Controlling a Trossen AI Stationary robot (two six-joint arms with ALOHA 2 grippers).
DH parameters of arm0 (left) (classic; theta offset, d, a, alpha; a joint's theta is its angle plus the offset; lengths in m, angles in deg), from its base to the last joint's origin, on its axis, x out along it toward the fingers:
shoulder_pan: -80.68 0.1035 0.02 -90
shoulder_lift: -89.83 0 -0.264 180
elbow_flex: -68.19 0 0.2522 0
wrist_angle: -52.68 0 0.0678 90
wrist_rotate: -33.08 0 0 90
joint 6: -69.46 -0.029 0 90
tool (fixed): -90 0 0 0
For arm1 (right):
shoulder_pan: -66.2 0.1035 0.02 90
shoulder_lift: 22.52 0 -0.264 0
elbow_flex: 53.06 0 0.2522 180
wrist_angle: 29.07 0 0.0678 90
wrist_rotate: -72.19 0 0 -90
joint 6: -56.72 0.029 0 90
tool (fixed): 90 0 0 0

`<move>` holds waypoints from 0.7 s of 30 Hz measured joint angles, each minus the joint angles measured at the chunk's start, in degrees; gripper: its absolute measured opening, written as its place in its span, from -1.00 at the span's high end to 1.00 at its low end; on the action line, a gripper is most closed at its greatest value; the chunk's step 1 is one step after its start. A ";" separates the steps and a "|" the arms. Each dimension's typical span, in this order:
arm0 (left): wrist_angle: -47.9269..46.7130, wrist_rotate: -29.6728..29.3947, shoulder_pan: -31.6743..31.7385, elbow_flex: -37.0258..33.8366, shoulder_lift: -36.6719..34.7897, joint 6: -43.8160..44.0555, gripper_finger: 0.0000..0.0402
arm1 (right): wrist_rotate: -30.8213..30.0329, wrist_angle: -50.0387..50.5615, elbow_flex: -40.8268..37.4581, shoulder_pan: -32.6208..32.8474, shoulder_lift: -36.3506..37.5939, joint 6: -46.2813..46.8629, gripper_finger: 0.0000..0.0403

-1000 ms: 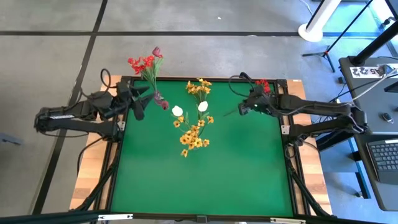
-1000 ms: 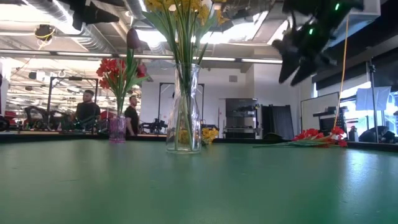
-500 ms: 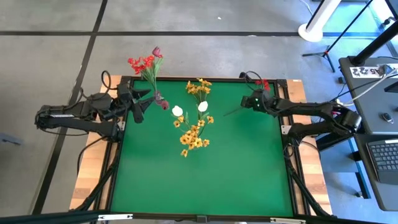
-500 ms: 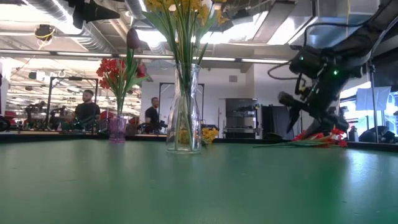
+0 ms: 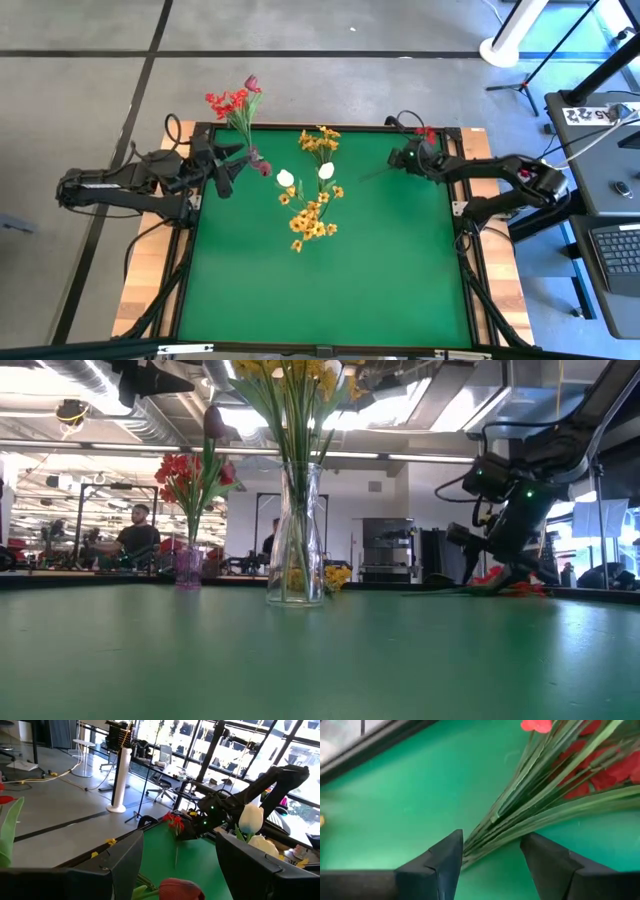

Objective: Sort flowers into vase by color
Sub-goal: Put the red flowers into the pink vase

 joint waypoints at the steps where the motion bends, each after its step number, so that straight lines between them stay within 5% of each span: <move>1: 0.01 0.00 0.00 0.00 0.13 0.01 -0.21 | 0.01 -0.54 0.01 -0.44 -0.19 -0.05 -0.02; 5: -0.02 0.00 0.00 0.00 0.54 0.09 -0.21 | -0.22 -0.56 0.09 -2.01 -0.53 -1.76 0.22; 11: -0.04 0.14 0.00 0.00 0.72 1.25 -0.21 | 4.66 -3.88 -0.07 -3.04 -0.74 -5.37 0.91; 21: -0.08 0.68 0.00 0.00 0.72 1.60 -0.21 | 15.42 -12.57 -0.07 -2.84 0.85 -10.99 0.98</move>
